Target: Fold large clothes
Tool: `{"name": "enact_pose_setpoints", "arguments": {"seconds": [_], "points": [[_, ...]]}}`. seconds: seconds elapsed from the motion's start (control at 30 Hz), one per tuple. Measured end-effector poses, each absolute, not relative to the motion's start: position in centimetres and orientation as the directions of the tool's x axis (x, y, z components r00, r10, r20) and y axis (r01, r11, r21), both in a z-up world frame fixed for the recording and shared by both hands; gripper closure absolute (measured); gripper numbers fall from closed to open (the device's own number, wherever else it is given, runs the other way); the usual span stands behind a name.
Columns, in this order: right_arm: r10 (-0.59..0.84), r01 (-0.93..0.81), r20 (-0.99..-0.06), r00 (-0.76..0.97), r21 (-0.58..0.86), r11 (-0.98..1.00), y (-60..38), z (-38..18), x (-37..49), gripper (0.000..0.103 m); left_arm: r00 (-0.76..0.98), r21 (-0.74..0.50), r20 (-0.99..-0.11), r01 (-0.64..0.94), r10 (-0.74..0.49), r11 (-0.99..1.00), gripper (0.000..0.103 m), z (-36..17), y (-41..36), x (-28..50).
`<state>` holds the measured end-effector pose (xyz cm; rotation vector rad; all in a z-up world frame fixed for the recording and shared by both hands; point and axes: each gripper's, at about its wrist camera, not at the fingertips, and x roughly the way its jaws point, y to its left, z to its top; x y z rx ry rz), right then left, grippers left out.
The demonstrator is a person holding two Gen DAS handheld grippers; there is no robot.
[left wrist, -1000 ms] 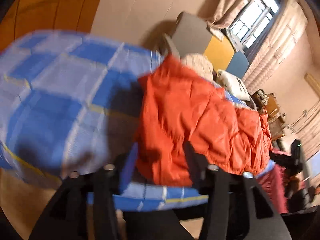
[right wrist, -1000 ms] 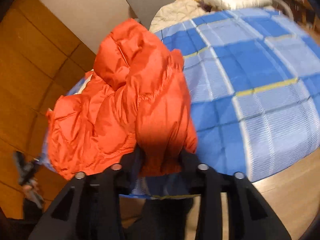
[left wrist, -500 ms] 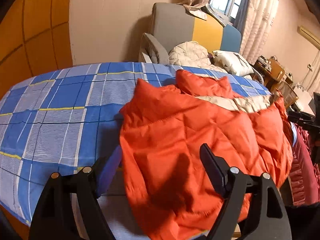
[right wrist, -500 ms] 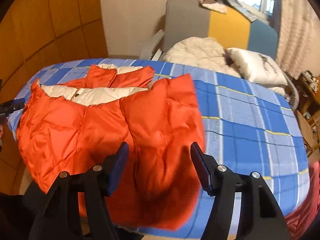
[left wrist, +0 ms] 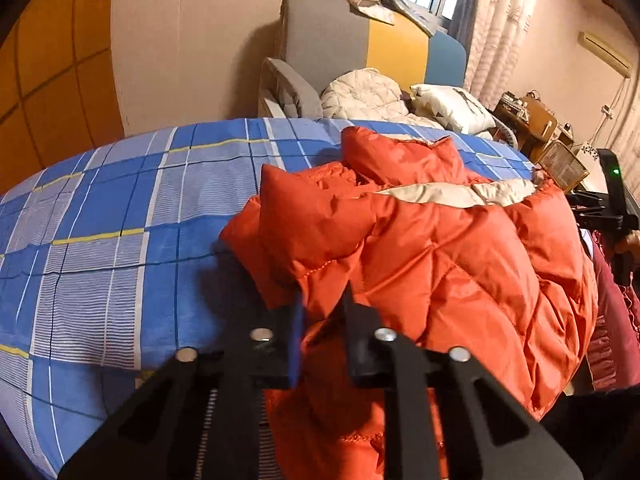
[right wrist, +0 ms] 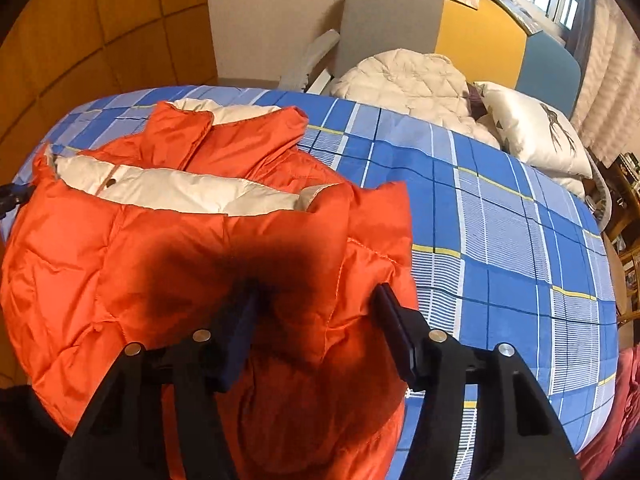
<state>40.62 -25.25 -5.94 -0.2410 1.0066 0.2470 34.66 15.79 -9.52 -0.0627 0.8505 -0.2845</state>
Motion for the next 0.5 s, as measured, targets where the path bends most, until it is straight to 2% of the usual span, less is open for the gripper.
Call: {"name": "enact_pose_setpoints", "arguments": {"seconds": [0.07,0.13,0.27,0.3,0.33,0.37,0.5], "points": [[0.083,-0.276,-0.842,0.533,-0.080,0.958,-25.7,-5.6,40.7,0.038,0.636,-0.172,-0.723,0.213,-0.271,0.962,0.094,-9.3,16.0,34.4],[0.025,-0.228,-0.821,0.570,-0.129,0.965,-26.1,-5.3,40.8,0.015,0.653,-0.186,-0.706,0.202,-0.274,0.962,0.096,-9.0,16.3,34.0],[0.075,-0.216,-0.836,0.544,-0.054,0.975,-27.0,-6.0,41.6,0.014,0.681,-0.212,-0.679,0.178,-0.276,0.961,0.097,-8.6,16.8,33.1],[0.100,-0.214,-0.839,0.535,-0.020,0.977,-27.2,-6.2,41.8,0.018,0.685,-0.215,-0.675,0.174,-0.275,0.961,0.097,-8.5,16.8,33.0],[0.131,-0.218,-0.843,0.521,0.017,0.976,-27.3,-6.4,41.9,0.033,0.693,-0.220,-0.666,0.170,-0.275,0.961,0.098,-8.3,16.9,32.7],[0.158,-0.220,-0.850,0.502,0.051,0.974,-27.4,-6.6,42.0,0.038,0.698,-0.221,-0.662,0.166,-0.273,0.961,0.098,-8.2,17.0,32.5],[0.147,-0.248,-0.847,0.511,0.018,0.969,-26.6,-6.1,41.0,0.071,0.724,-0.218,-0.638,0.158,-0.263,0.963,0.099,-7.2,17.3,31.4]]}}
